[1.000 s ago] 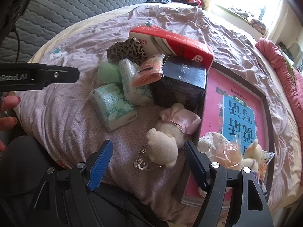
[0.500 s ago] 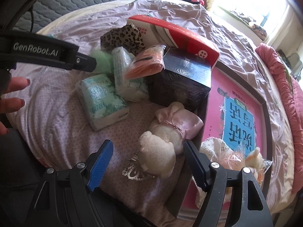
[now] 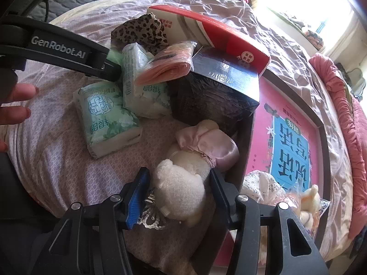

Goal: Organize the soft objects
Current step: 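Grasp the bagged green sponge with the left gripper while the right gripper grasps the pink-bowed plush bunny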

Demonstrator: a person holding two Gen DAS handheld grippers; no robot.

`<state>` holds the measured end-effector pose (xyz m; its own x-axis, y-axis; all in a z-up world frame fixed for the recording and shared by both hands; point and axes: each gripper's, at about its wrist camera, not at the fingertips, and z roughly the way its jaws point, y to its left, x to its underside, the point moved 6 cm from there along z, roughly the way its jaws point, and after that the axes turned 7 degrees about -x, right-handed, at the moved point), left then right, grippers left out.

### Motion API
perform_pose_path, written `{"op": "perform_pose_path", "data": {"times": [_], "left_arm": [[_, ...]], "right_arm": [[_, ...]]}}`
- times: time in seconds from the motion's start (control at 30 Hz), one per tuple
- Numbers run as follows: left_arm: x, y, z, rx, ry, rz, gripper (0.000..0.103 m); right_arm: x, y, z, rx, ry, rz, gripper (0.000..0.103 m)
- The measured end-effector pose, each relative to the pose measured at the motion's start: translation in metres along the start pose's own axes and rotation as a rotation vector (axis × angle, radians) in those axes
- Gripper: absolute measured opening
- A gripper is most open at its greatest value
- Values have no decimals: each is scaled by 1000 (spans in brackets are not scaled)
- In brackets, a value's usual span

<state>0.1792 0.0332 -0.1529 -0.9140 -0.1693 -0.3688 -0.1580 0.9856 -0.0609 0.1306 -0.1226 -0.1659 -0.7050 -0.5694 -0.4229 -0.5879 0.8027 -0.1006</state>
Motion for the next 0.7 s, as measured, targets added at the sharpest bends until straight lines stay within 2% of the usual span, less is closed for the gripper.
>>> {"op": "perform_pose_path", "data": {"times": [0.17,0.23,0.3,0.4,0.57,0.63,0.7], "left_arm": [[-3,-4,8,26,7,-1,75],[-4,-6,9,57,9,-9,67],[-4,-8,9,96,13,-15,49],[-5,-12,8,129,12,-16,40],[-4,-10,4,171,4,-41,37],[-3,-6,1,166,-3,-48,36],[-1,-2,-6,173,-12,-57,36]], "right_arm": [[-2,-3,4,-9,-4,3,52],[-3,-5,4,-14,-13,5,47],[-4,-6,3,-23,-21,15,44],[-5,-11,1,-46,-38,37,42],[-3,-21,-9,-116,-73,110,40],[-4,-26,-14,-146,-91,142,39],[-4,-32,-21,-212,-120,203,39]]}}
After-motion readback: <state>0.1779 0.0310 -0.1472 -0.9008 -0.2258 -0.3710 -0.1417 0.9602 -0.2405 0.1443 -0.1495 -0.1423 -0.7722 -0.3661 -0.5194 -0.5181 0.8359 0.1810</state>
